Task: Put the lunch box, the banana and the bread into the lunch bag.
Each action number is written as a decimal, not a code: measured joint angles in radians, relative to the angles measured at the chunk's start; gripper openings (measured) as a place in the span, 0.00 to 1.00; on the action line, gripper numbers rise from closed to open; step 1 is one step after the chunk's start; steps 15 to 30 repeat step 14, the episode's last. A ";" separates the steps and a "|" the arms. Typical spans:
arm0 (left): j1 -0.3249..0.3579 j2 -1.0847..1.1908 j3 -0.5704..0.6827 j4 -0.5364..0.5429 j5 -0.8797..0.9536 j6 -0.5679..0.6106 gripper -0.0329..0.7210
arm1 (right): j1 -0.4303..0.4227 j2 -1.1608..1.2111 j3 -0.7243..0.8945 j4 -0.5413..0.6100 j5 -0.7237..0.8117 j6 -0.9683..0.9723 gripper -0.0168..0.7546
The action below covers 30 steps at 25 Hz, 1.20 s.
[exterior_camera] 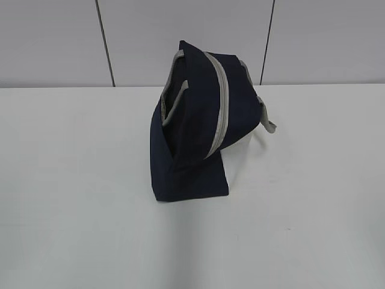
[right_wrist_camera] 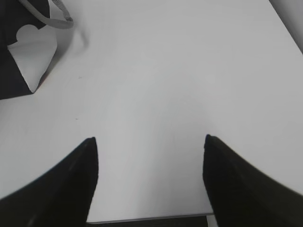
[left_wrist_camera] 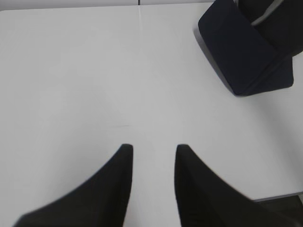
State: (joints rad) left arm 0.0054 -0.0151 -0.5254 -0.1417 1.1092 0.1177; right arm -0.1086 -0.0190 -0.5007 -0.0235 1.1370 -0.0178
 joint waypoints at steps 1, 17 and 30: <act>0.000 0.000 0.000 0.000 0.000 0.000 0.36 | 0.000 0.000 0.000 0.000 0.000 0.000 0.68; 0.000 0.000 0.000 0.000 0.000 0.000 0.36 | 0.000 0.000 0.000 0.000 0.000 0.000 0.68; 0.000 0.000 0.000 0.000 0.000 0.000 0.36 | 0.000 0.000 0.000 0.000 0.000 0.000 0.68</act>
